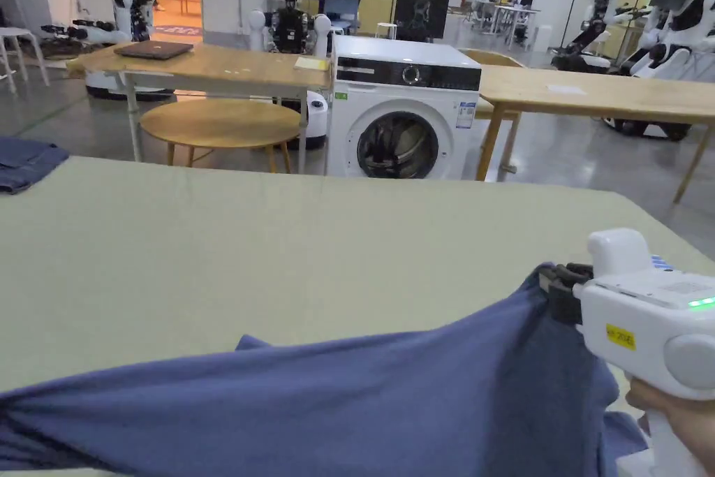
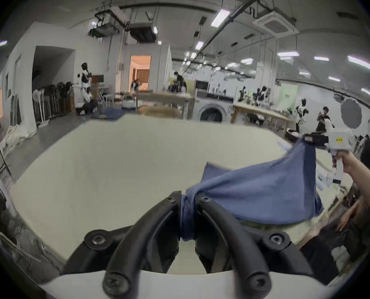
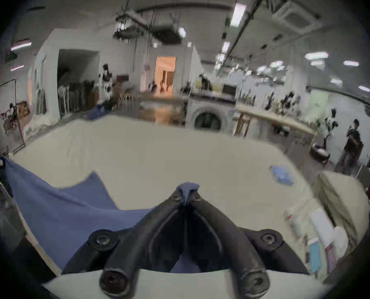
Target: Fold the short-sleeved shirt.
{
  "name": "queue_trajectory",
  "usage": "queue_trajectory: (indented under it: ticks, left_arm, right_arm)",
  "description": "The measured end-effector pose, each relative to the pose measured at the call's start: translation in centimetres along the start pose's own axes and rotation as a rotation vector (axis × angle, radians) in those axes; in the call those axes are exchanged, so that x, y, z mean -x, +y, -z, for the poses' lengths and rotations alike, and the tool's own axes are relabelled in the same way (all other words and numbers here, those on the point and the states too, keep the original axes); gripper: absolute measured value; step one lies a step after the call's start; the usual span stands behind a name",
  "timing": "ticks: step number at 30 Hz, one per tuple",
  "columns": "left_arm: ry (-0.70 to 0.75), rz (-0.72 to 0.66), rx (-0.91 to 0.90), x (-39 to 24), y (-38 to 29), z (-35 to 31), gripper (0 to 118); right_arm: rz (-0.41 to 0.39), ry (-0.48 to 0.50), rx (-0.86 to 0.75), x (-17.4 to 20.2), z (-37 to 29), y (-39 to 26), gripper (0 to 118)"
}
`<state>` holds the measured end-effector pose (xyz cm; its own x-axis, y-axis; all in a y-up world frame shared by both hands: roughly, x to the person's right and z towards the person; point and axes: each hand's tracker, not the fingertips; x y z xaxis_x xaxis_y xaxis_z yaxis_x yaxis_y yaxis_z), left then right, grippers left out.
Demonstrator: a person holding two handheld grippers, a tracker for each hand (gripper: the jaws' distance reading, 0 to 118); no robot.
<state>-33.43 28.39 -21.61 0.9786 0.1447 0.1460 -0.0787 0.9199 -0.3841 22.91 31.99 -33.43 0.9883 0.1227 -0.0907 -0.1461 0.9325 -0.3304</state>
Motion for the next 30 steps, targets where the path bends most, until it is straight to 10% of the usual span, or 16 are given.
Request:
queue_trajectory:
  ticks: [13,30]
  left_arm:
    - [0.052,0.121,-0.205,-3.5,22.3,2.1,5]
    - [0.196,0.108,-0.293,-2.2,39.4,18.0,5]
  right_arm:
    - [0.087,-0.136,-0.312,-6.5,-9.0,17.0,0]
    - [0.034,-0.234,-0.428,-7.6,8.8,33.4,0]
